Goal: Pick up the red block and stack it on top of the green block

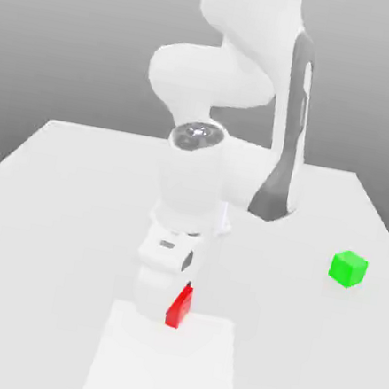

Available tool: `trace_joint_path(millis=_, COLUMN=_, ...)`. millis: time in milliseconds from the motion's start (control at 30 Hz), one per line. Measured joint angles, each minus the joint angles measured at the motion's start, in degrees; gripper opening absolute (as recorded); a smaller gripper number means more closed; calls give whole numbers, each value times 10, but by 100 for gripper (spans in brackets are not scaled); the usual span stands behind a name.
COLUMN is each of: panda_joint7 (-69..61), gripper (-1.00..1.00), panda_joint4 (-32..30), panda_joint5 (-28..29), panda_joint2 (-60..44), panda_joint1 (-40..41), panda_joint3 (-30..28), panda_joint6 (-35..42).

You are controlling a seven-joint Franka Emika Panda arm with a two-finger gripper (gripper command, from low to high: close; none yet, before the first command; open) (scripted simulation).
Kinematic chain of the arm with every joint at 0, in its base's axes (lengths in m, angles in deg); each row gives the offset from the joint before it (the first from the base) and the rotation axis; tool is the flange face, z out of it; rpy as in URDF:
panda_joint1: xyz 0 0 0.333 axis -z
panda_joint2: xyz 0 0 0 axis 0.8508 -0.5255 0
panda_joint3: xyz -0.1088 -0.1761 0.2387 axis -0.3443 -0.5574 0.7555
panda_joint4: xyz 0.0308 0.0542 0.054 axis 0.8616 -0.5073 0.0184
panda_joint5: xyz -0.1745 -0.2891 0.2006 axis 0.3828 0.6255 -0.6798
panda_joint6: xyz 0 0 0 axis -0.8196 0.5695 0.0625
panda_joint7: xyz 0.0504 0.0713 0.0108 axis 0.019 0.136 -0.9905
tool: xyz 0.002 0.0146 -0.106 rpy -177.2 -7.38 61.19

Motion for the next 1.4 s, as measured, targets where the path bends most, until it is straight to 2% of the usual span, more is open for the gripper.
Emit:
trace_joint_path(millis=200, panda_joint7=-1, gripper=-100, panda_joint4=0, panda_joint5=-1, panda_joint2=-1, panda_joint1=1, panda_joint3=1, panda_joint6=0)
trace_joint_path(millis=367, panda_joint7=26, gripper=-100, panda_joint4=0, panda_joint5=40, panda_joint2=28, panda_joint1=-18, panda_joint3=-33, panda_joint6=33)
trace_joint_path(millis=600, panda_joint7=105, gripper=-100, panda_joint4=-9, panda_joint5=151, panda_joint2=78, panda_joint1=-33, panda_joint3=-81, panda_joint6=76)
trace_joint_path(millis=867, panda_joint7=222, gripper=-100, panda_joint4=-27, panda_joint5=314, panda_joint2=140, panda_joint1=3, panda_joint3=-87, panda_joint6=113)
trace_joint_path(millis=1100, panda_joint7=319, gripper=-100, panda_joint4=-46, panda_joint5=446, panda_joint2=194, panda_joint1=63, panda_joint3=-60, panda_joint6=140)
trace_joint_path(millis=1200, panda_joint7=380, gripper=-100, panda_joint4=-42, panda_joint5=443, panda_joint2=204, panda_joint1=33, panda_joint3=-14, panda_joint6=152)
trace_joint_path(millis=1400, panda_joint7=518, gripper=-100, panda_joint4=-23, panda_joint5=391, panda_joint2=212, panda_joint1=-75, panda_joint3=98, panda_joint6=179)
